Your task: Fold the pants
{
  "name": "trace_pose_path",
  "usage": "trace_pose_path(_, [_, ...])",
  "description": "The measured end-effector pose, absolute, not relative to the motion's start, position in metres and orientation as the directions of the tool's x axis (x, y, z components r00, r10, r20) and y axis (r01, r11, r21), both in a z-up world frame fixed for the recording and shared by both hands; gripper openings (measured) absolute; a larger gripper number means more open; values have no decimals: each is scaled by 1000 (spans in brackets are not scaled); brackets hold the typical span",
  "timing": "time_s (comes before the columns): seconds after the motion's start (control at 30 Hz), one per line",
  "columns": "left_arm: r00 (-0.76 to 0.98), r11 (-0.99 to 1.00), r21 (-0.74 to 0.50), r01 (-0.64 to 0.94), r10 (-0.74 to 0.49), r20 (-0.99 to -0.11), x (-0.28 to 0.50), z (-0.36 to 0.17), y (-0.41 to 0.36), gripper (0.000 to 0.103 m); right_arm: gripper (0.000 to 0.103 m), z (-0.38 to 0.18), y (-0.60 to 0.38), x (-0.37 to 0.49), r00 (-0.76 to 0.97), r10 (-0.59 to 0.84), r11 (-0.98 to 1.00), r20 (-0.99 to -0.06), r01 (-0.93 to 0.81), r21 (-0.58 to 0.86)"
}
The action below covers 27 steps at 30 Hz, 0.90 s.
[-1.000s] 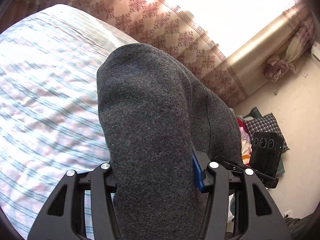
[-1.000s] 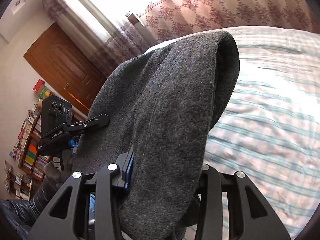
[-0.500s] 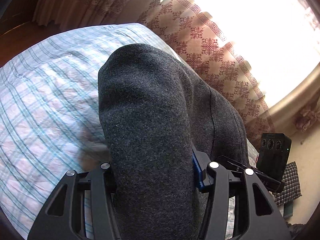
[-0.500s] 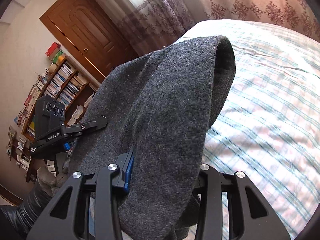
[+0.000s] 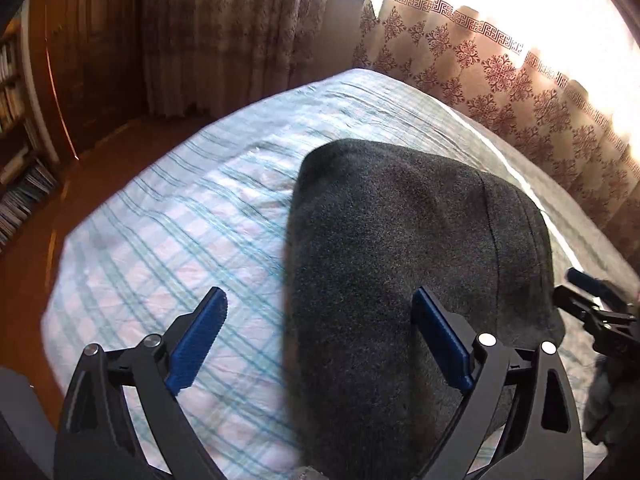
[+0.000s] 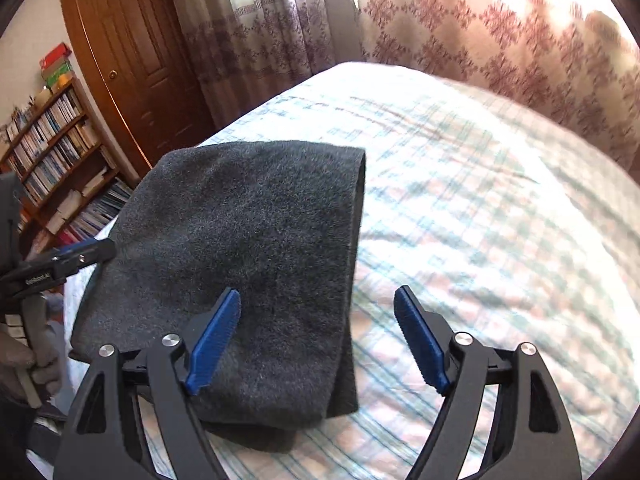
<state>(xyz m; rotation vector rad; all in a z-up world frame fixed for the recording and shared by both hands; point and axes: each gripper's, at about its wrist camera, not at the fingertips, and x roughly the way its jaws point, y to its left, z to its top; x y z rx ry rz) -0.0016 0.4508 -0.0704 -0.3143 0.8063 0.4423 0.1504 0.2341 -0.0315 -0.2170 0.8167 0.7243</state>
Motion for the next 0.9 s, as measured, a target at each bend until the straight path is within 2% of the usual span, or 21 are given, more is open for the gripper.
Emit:
trace_pose_path(0.13, [611,862,-63,-503,303,-732,-18,-56,423,100,98,-16,226,109,528,496,717,-689,-697,-17])
trace_pose_path(0.27, [590,855,-62,-516,301,-750,-23,-55,405,100,98,-18,215,78,497,491,717,-715,-697,8])
trace_pose_path(0.53, [438,737,235,-634,592,-676,-38,-37,370,100,98,-8,212,29,532,499,696,-684,-716,-49])
trace_pose_path(0.63, [468,772,192,-607,541,-699,-42,-35,367,100,98,-6,215,24,533,499,690,-683,-722,-59])
trace_pose_path(0.9, [457,792,196,-578,513,-726,-39,-45,369,101,98,-8,217,24,534,484,695,-693,-716,-66])
